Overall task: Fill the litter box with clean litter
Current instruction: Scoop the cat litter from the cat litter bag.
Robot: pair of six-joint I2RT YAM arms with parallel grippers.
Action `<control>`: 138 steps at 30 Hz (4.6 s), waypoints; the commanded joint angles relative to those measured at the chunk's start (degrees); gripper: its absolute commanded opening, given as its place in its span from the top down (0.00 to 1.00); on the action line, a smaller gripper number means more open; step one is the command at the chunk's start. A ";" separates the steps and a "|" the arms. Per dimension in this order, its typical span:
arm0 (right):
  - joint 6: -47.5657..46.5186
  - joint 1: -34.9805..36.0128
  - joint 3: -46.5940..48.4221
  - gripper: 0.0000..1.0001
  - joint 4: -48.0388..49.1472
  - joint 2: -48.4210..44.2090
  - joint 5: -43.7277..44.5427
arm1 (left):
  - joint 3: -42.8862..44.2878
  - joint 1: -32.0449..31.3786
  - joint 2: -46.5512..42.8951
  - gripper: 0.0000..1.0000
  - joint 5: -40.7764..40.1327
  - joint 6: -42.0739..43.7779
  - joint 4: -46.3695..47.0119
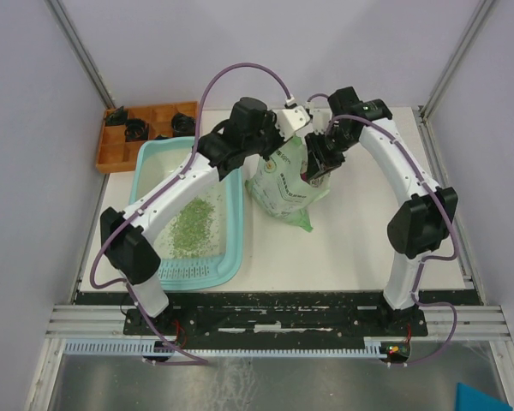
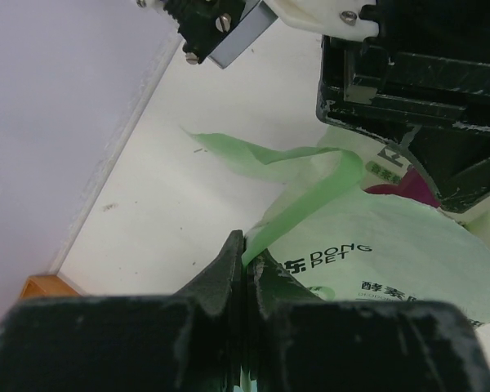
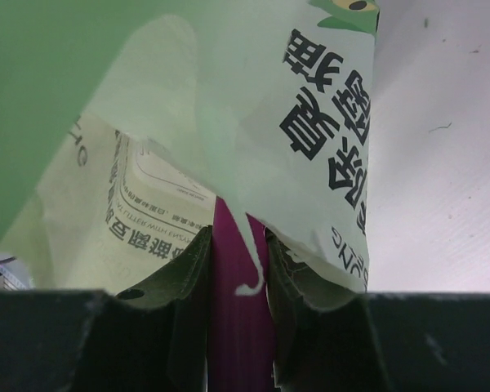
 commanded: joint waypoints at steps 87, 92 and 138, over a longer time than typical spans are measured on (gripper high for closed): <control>29.23 -4.69 -12.99 0.98 37.37 -0.96 -41.65 | 0.06 -0.68 -5.26 0.97 -0.32 -2.85 11.87; 29.15 -5.86 -13.99 0.98 37.24 -2.21 -42.86 | -0.70 -0.59 -5.86 0.97 -0.98 -2.94 12.54; -5.51 -18.86 -16.22 0.98 0.88 -8.62 -43.06 | -20.22 -0.62 -27.47 0.52 -8.45 -14.37 21.63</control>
